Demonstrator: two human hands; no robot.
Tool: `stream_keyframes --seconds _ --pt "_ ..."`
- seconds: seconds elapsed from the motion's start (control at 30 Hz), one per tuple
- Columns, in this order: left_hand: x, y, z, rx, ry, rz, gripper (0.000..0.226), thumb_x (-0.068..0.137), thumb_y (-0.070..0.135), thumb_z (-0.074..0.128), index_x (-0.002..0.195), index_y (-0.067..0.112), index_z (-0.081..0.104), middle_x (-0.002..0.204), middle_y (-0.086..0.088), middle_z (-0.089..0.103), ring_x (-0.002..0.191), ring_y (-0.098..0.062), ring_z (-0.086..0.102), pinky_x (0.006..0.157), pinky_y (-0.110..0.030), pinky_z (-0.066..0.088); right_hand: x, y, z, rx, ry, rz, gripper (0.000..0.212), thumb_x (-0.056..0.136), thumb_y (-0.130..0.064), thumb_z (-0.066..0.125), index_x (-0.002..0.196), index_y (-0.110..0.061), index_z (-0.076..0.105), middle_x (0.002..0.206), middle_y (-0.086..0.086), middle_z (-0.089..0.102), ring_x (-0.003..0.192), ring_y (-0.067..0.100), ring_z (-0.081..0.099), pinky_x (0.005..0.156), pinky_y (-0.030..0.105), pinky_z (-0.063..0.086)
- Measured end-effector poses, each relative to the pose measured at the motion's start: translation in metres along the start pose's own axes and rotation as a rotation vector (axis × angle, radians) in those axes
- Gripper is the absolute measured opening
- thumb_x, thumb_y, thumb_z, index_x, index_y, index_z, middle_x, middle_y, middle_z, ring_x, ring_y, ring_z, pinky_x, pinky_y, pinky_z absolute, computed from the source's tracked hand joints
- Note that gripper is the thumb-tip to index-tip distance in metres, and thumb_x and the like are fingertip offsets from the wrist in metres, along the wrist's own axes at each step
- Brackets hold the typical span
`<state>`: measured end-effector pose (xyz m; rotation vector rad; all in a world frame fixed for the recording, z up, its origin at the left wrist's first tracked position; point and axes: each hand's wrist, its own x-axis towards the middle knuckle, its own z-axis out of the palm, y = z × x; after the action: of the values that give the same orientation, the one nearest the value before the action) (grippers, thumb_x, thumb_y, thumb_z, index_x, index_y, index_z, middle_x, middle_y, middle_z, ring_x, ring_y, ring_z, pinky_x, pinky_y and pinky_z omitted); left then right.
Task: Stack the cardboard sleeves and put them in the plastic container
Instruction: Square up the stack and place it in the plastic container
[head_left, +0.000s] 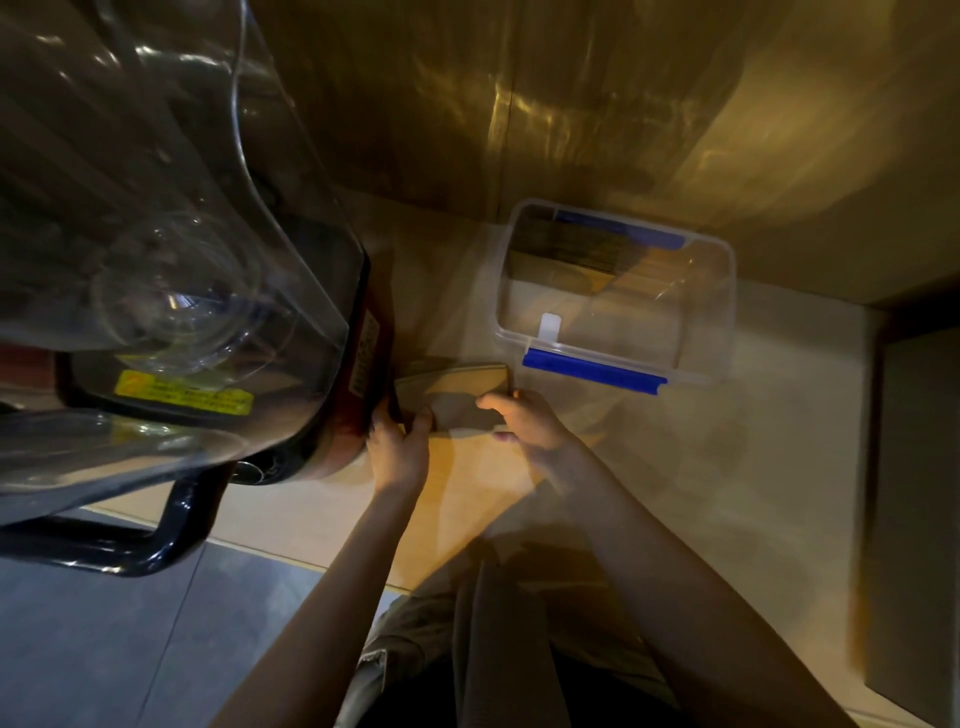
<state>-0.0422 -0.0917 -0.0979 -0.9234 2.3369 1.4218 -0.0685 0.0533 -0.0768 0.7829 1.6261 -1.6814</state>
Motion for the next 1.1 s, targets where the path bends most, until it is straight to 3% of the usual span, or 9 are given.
stream_keyframes --seconds 0.1,0.2,0.27,0.37,0.6,0.73,0.9,1.0,1.1 --pt "0.000 -0.004 -0.001 -0.046 -0.032 -0.006 0.062 0.079 0.024 0.061 0.134 0.008 0.038 0.130 -0.018 0.050 0.119 -0.035 0.047 0.101 -0.046 0.040 -0.004 0.005 -0.005 -0.019 0.010 -0.004 0.016 0.086 -0.012 0.055 0.102 -0.008 0.060 0.110 0.006 0.057 0.108 0.020 0.051 0.094 0.036 0.047" --pt "-0.007 -0.006 -0.002 -0.141 -0.099 -0.028 0.066 0.074 0.018 0.066 0.132 0.010 0.037 0.123 -0.009 0.050 0.115 -0.027 0.048 0.094 -0.035 0.043 -0.012 0.013 -0.013 0.006 0.006 -0.026 0.025 0.085 -0.007 0.057 0.109 -0.006 0.059 0.115 0.009 0.060 0.113 0.022 0.053 0.103 0.041 0.043" --pt "-0.013 -0.007 -0.003 -0.177 -0.169 -0.002 0.070 0.069 0.012 0.069 0.131 0.010 0.037 0.116 -0.007 0.051 0.110 -0.023 0.049 0.082 -0.028 0.043 -0.021 0.020 -0.022 0.054 -0.028 -0.084 0.032 0.083 0.000 0.058 0.115 -0.003 0.056 0.107 0.008 0.060 0.103 0.021 0.058 0.094 0.031 0.048" --pt "-0.018 -0.008 -0.003 -0.179 -0.310 0.031 0.078 0.066 0.005 0.070 0.135 0.008 0.034 0.122 -0.009 0.051 0.110 -0.021 0.049 0.089 -0.035 0.045 -0.037 0.032 -0.040 0.011 -0.065 -0.202 0.038 0.079 0.007 0.060 0.115 -0.001 0.055 0.104 0.008 0.061 0.093 0.018 0.061 0.073 0.013 0.051" --pt "-0.040 -0.015 0.005 0.060 -0.580 0.227 0.069 0.067 0.014 0.076 0.127 0.015 0.041 0.130 -0.009 0.045 0.121 -0.020 0.043 0.098 -0.036 0.043 -0.069 0.077 -0.077 -0.021 0.033 -0.376 0.069 0.063 0.008 0.072 0.124 -0.008 0.045 0.106 0.003 0.059 0.097 0.014 0.057 0.077 0.017 0.052" --pt "-0.064 -0.022 0.021 0.180 -0.533 0.409 0.061 0.069 0.016 0.074 0.120 0.011 0.041 0.112 -0.002 0.057 0.107 -0.021 0.054 0.083 -0.022 0.041 -0.084 0.104 -0.082 -0.191 0.203 -0.459 0.056 0.068 0.004 0.069 0.111 -0.027 0.050 0.102 -0.008 0.059 0.103 0.018 0.058 0.084 0.033 0.051" --pt "-0.080 -0.026 0.025 0.176 -0.529 0.487 0.080 0.071 0.008 0.071 0.138 0.014 0.028 0.119 0.009 0.045 0.106 -0.005 0.043 0.072 0.002 0.031 -0.089 0.125 -0.071 -0.172 0.328 -0.461 0.063 0.075 0.000 0.068 0.128 -0.023 0.041 0.111 -0.014 0.053 0.112 0.009 0.051 0.089 0.015 0.046" --pt "-0.083 -0.025 0.031 0.139 -0.538 0.449 0.084 0.072 0.004 0.070 0.140 0.018 0.022 0.121 0.009 0.042 0.111 -0.007 0.041 0.083 -0.009 0.034 -0.085 0.127 -0.061 -0.139 0.393 -0.465 0.072 0.076 0.002 0.065 0.137 -0.018 0.032 0.119 -0.010 0.048 0.112 0.003 0.047 0.082 -0.002 0.039" --pt "-0.085 -0.024 0.036 0.082 -0.549 0.381 0.081 0.074 0.004 0.067 0.139 0.019 0.022 0.123 0.006 0.042 0.116 -0.009 0.041 0.093 -0.021 0.038 -0.080 0.127 -0.052 -0.065 0.440 -0.452 0.071 0.074 0.006 0.065 0.134 -0.017 0.034 0.120 -0.002 0.051 0.114 0.012 0.049 0.079 -0.003 0.040"
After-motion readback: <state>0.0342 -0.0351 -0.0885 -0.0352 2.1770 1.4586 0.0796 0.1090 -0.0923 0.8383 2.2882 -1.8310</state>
